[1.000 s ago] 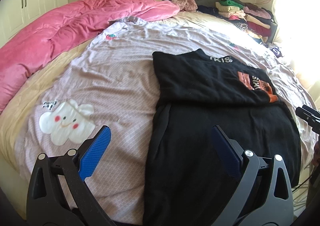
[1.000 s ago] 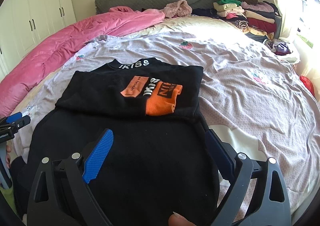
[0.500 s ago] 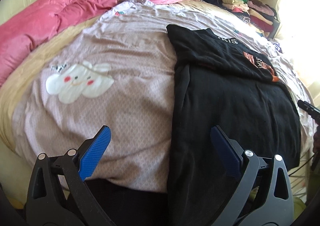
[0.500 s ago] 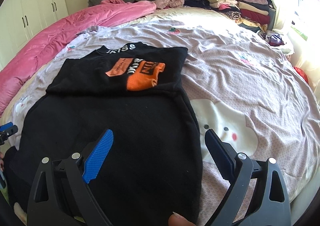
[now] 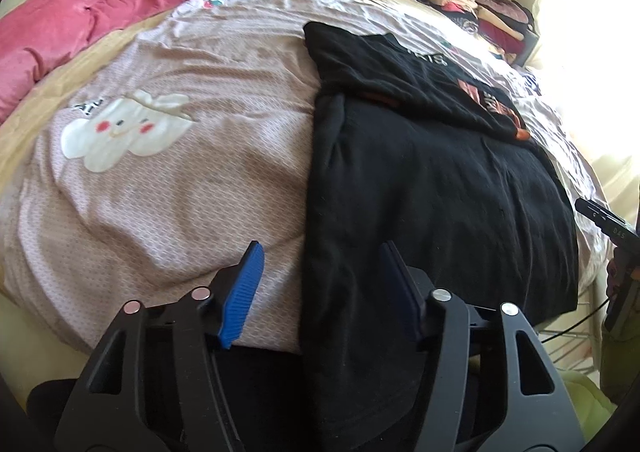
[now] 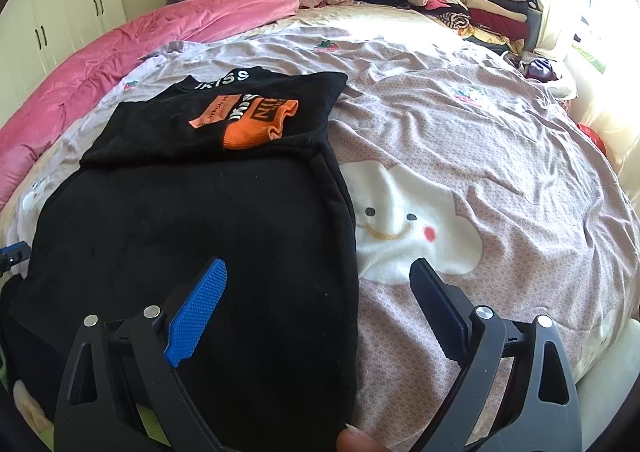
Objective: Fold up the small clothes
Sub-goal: 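Move both open tools down to the hem of the sweatshirt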
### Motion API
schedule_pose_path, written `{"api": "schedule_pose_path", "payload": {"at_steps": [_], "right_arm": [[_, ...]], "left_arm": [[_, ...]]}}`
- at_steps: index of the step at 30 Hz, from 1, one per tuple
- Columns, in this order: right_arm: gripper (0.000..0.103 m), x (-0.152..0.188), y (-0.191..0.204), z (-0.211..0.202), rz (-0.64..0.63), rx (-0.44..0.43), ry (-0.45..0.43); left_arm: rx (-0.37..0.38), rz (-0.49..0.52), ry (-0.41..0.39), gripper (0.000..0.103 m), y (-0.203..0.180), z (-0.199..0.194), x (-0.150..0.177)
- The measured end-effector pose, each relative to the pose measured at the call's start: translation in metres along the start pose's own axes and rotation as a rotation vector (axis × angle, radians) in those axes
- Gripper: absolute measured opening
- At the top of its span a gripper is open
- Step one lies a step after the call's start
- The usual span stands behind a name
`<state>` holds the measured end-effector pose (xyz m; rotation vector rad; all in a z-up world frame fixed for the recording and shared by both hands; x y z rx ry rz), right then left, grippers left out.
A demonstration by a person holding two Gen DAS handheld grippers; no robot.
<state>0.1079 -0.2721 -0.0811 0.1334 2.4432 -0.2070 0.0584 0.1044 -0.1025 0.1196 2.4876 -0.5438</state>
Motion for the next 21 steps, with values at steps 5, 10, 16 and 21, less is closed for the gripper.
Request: {"api": "schedule_pose_path", "payload": {"at_steps": [5,10,16,21], "right_arm": [[0.092,0.008,-0.003,-0.003,-0.005,-0.005,0.009],[0.092,0.02,-0.003,-0.003,-0.018,-0.017,0.031],[0.091,0.037,-0.003,-0.002,-0.035,-0.027,0.054],[0.079,0.048,-0.003,-0.003,-0.054,-0.051,0.074]], "left_arm": [[0.023,0.006,0.03,0.048,-0.006,0.007,0.006],[0.039,0.004,0.061,0.041,-0.009,0.011,0.015],[0.055,-0.007,0.083,0.035,-0.008,0.017,0.023],[0.062,-0.02,0.088,0.035,-0.005,0.019,0.024]]}}
Point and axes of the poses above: each gripper's, at about its wrist camera, not at the fingertips, and z roughly the way its jaws point, y to its left, x to its underside, the point moved 8 cm from there along z, roughly the way its jaws point, and after that the axes turned 11 degrees about x, right-handed, at the moved point
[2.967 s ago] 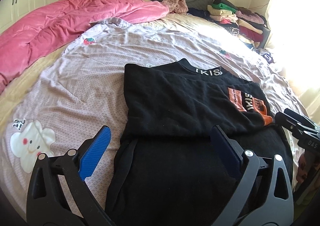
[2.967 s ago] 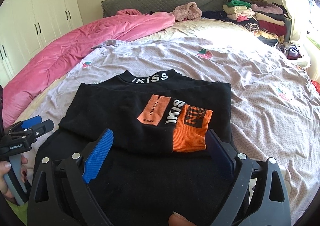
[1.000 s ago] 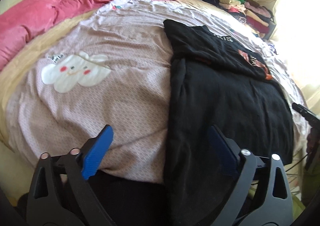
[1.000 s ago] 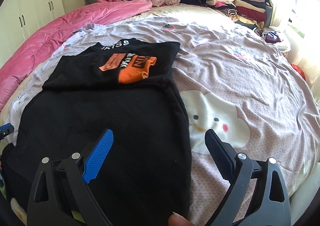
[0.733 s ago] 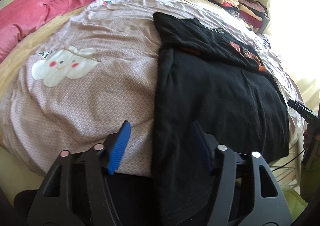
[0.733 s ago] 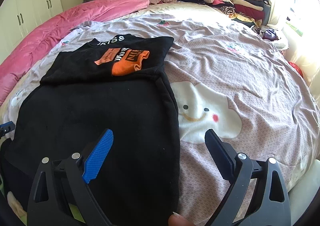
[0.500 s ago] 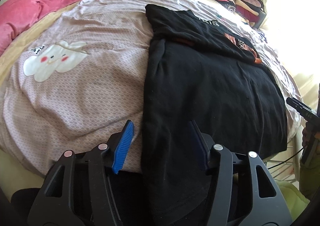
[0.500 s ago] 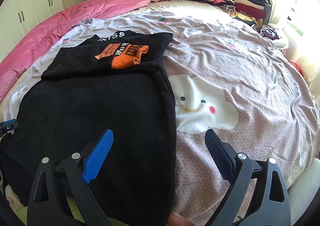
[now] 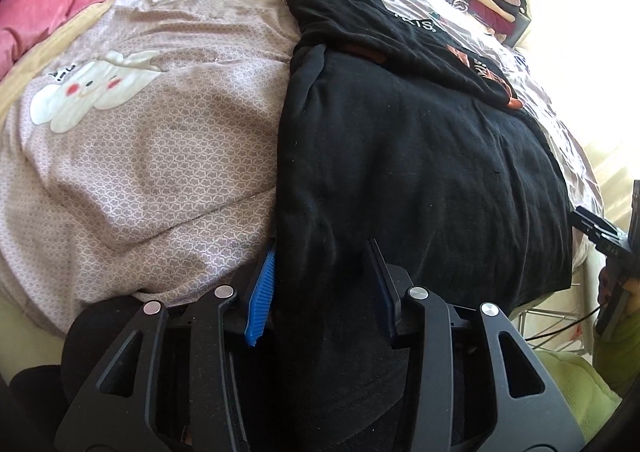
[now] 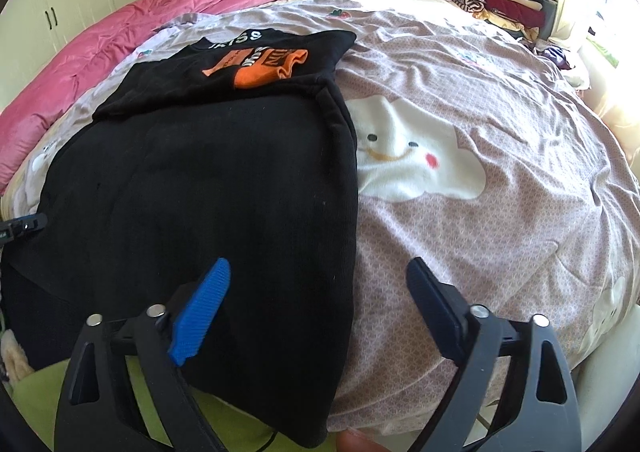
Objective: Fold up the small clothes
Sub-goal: 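Move both open tools down to the hem of the sweatshirt, then close both tools on the sweatshirt hem, then lift the hem with both tools and fold it over toward the collar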
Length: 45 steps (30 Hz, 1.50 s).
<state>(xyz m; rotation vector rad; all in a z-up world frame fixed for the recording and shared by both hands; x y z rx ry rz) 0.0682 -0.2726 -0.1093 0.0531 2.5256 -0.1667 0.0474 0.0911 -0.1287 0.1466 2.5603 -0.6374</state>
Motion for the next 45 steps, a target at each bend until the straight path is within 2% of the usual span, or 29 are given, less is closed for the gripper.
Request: {"api": "schedule_pose_path", "payload": {"at_steps": [1,3,5,10,12,13,15,18,27,32,39,45], "right_arm": [[0.075,0.002,0.001,0.001,-0.002,-0.007,0.006],[0.053,0.008,0.002,0.004,-0.006,-0.026,0.03],[0.043,0.011,0.003,0.006,-0.011,-0.036,0.037],[0.042,0.011,0.004,0.009,-0.001,-0.053,0.033],[0.035,0.011,0.004,0.009,0.0,-0.057,0.026],[0.032,0.011,0.006,0.009,-0.005,-0.064,0.021],[0.02,0.009,0.007,0.006,-0.013,-0.071,0.002],[0.009,0.005,0.009,-0.001,-0.025,-0.082,-0.034],[0.007,-0.021,0.003,-0.023,0.022,-0.152,-0.126],[0.007,-0.05,-0.003,-0.035,0.054,-0.179,-0.198],[0.007,-0.101,-0.021,-0.035,0.099,-0.151,-0.291],[0.007,-0.13,-0.027,-0.015,0.137,-0.133,-0.303]], "left_arm": [[0.004,-0.006,0.0,0.035,0.001,0.0,0.0],[0.011,-0.016,0.001,0.035,0.003,0.001,0.001],[0.01,-0.018,0.0,0.035,0.004,0.001,0.001],[0.011,-0.03,-0.005,0.035,0.005,0.002,0.001],[0.003,-0.025,-0.009,0.034,0.005,0.002,0.001],[0.0,-0.024,-0.012,0.032,0.005,0.002,0.0],[-0.01,-0.019,-0.017,0.016,0.006,0.002,0.0],[-0.002,-0.025,-0.031,0.007,0.006,-0.002,-0.003],[0.054,0.005,-0.128,0.005,-0.013,-0.036,-0.025],[0.068,-0.001,-0.194,0.005,-0.015,-0.051,-0.052],[0.032,-0.004,-0.26,0.005,-0.011,-0.05,-0.102],[-0.031,0.019,-0.269,0.006,-0.01,-0.034,-0.13]]}}
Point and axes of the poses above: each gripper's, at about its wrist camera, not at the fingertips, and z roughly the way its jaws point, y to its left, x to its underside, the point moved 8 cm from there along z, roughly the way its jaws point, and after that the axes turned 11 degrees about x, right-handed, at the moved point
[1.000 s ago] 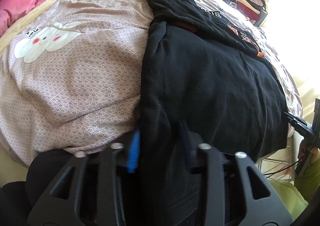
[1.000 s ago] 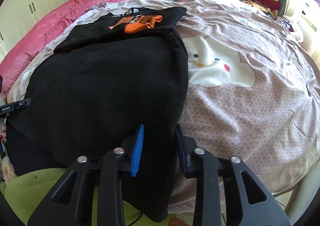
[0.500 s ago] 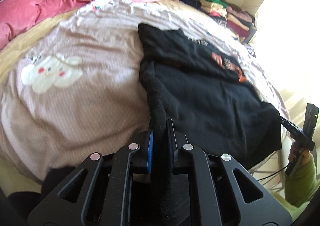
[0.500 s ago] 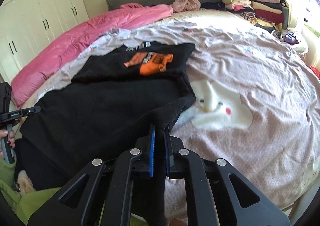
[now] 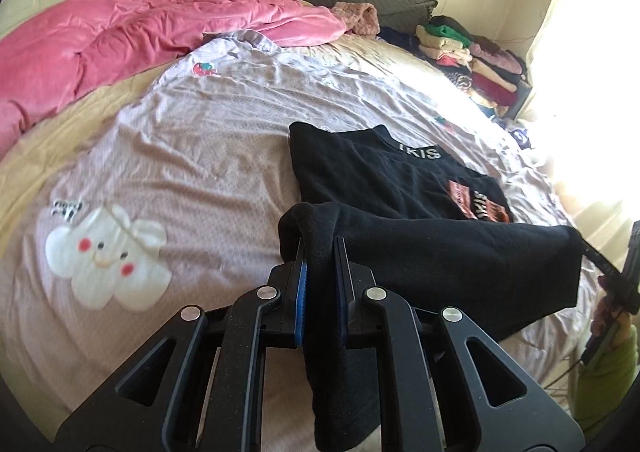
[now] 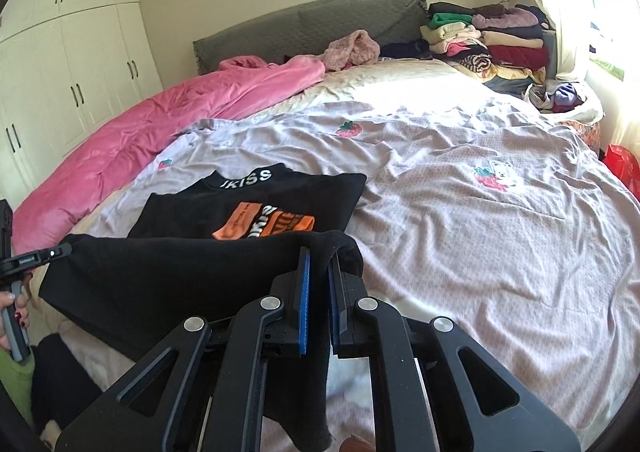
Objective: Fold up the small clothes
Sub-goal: 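Lift the hem with both tools and fold it over toward the collar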
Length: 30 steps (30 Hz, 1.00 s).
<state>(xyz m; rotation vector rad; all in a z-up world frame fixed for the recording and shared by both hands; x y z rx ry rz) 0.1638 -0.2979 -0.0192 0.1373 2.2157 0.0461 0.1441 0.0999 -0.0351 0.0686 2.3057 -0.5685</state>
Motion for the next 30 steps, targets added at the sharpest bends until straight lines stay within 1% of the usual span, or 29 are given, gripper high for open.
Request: {"api": "schedule_pose_path", "payload": {"at_steps": [2,8,10,11,12,13,14,15,16,20,21,23,26,30], "right_arm": [[0.007,-0.002,0.002,0.011,-0.002,0.014,0.006],[0.008,0.001,0.0,0.036,0.021,0.029,0.047],[0.01,0.003,0.0,0.038,0.029,0.032,0.054],[0.013,0.004,0.0,0.038,0.029,0.033,0.055],[0.022,0.005,0.0,0.038,0.025,0.04,0.055],[0.028,0.006,0.0,0.037,0.023,0.047,0.055],[0.038,0.007,0.0,0.036,0.025,0.05,0.053],[0.039,0.008,0.0,0.035,0.03,0.049,0.052],[0.04,0.009,-0.001,0.033,0.035,0.047,0.052],[0.051,0.017,0.001,0.027,0.031,0.042,0.061],[0.051,0.02,0.002,0.025,0.027,0.041,0.067],[0.052,0.026,0.004,0.021,0.021,0.042,0.074],[0.054,0.035,0.007,0.017,0.018,0.033,0.09],[0.054,0.048,0.014,0.011,-0.025,0.029,0.111]], "left_arm": [[-0.023,0.017,0.008,0.006,0.0,0.009,-0.002],[-0.05,0.03,0.035,0.007,0.002,0.029,0.003],[-0.046,0.027,0.04,0.007,0.003,0.032,0.004],[-0.046,0.027,0.042,0.01,0.003,0.032,0.005],[-0.044,0.027,0.041,0.013,0.003,0.032,0.006],[-0.041,0.026,0.038,0.016,0.003,0.031,0.006],[-0.039,0.025,0.035,0.023,0.003,0.031,0.006],[-0.037,0.026,0.032,0.028,0.002,0.03,0.006],[-0.035,0.027,0.027,0.03,0.001,0.029,0.006],[-0.026,0.029,0.02,0.039,-0.003,0.023,0.008],[-0.024,0.029,0.02,0.042,-0.004,0.022,0.009],[-0.02,0.029,0.023,0.045,-0.006,0.019,0.013],[-0.012,0.023,0.025,0.049,-0.006,0.013,0.02],[-0.001,0.007,0.032,0.049,-0.006,0.005,0.032]]}}
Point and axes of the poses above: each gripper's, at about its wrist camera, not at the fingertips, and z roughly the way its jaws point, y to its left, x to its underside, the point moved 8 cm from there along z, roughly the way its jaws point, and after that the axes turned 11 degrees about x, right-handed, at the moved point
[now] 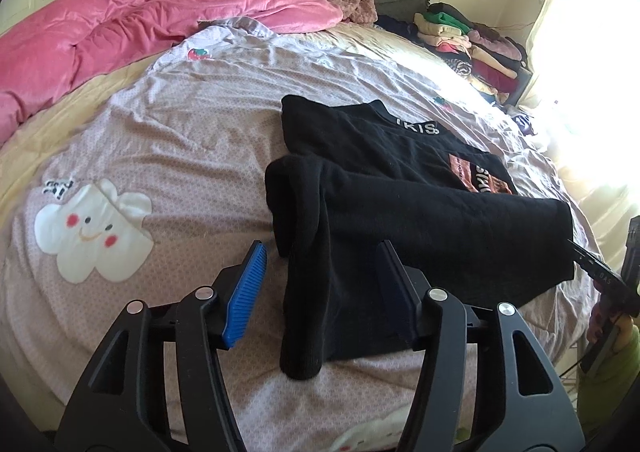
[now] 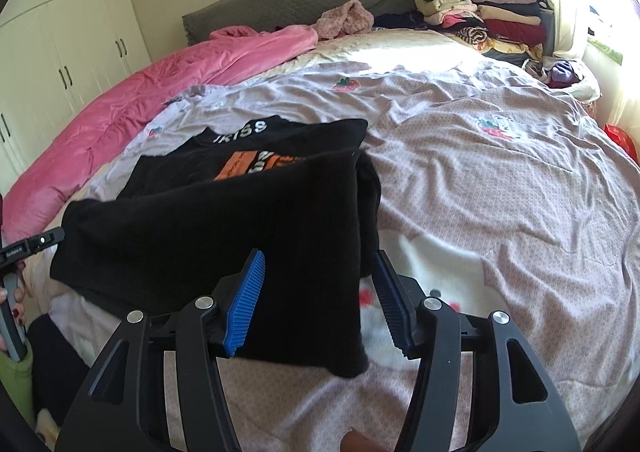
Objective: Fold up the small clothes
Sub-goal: 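Lift the hem with both tools and fold it over toward the collar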
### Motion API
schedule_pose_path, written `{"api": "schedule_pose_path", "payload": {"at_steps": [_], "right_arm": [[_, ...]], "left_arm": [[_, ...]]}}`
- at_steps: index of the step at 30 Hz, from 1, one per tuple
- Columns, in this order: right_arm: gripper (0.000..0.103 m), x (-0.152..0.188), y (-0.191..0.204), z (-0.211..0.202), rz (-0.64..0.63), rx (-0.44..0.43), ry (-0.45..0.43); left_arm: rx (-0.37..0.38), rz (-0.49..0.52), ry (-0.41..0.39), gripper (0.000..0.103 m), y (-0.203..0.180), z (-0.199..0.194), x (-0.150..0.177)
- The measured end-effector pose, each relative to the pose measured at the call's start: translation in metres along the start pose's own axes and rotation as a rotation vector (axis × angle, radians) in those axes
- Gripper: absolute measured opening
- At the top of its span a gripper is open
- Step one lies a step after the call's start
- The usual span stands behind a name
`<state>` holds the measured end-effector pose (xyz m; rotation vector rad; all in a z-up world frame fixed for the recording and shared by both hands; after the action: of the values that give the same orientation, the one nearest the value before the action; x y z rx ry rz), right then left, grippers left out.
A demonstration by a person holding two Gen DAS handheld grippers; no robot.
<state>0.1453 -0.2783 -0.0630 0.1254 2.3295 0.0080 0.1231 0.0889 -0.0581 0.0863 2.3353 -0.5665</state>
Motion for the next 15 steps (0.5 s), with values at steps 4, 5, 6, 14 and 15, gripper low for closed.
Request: {"api": "schedule_pose_path", "payload": {"at_steps": [4,5,6,14,15], "right_arm": [[0.054,0.01,0.005,-0.003,-0.03,0.009,0.008],[0.054,0.013,0.004,-0.003,-0.026,0.008,0.014],[0.054,0.014,0.004,-0.002,-0.022,0.007,0.019],[0.054,0.026,-0.01,0.006,0.032,0.011,0.063],[0.054,0.026,-0.011,0.007,0.039,0.007,0.067]], "left_arm": [[0.019,-0.041,0.017,0.051,0.006,-0.005,0.017],[0.023,-0.048,0.023,0.051,0.006,-0.004,0.019],[0.025,-0.055,0.028,0.051,0.007,-0.003,0.022],[0.054,-0.046,0.077,0.05,-0.003,0.014,0.033],[0.055,-0.046,0.081,0.047,-0.003,0.016,0.034]]}}
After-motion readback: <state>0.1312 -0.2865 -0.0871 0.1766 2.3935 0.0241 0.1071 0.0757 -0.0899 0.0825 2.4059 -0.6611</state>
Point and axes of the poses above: each gripper's, at about its wrist camera, not at the fingertips, and z roughly the way its jaws point, y to its left, x to its underside, the point moved 8 cm from there along z, roughly the way its jaws point, and after that the axes turned 11 degrees about x, right-handed, at the moved point
